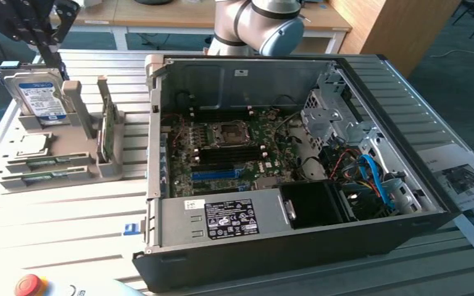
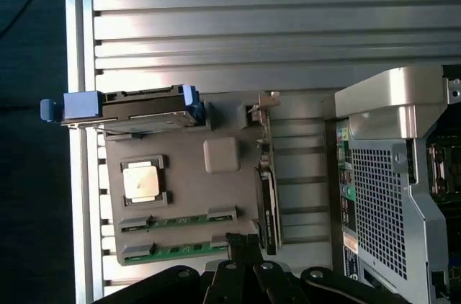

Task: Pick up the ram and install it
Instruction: 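Reach for the ram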

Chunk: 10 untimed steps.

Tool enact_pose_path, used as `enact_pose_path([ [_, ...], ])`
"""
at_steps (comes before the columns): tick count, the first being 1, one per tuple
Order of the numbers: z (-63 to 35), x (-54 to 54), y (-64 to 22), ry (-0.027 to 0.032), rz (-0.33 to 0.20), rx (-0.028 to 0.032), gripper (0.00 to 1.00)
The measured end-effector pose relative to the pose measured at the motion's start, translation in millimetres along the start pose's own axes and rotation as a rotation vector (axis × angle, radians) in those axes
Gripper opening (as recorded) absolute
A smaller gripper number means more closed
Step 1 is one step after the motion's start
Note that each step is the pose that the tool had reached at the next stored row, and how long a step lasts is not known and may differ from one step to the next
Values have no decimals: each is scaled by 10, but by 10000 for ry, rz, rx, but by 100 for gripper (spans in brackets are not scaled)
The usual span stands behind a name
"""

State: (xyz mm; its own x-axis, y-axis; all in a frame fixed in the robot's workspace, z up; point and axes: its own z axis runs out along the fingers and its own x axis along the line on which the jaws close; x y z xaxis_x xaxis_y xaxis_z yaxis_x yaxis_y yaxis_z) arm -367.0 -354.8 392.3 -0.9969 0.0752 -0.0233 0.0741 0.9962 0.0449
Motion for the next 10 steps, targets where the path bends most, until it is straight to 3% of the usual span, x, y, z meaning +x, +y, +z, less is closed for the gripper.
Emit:
enact_pose_path([
  [7, -4, 222, 8, 0, 0, 0, 11],
  [10, -5, 245, 8, 0, 1, -1, 11],
])
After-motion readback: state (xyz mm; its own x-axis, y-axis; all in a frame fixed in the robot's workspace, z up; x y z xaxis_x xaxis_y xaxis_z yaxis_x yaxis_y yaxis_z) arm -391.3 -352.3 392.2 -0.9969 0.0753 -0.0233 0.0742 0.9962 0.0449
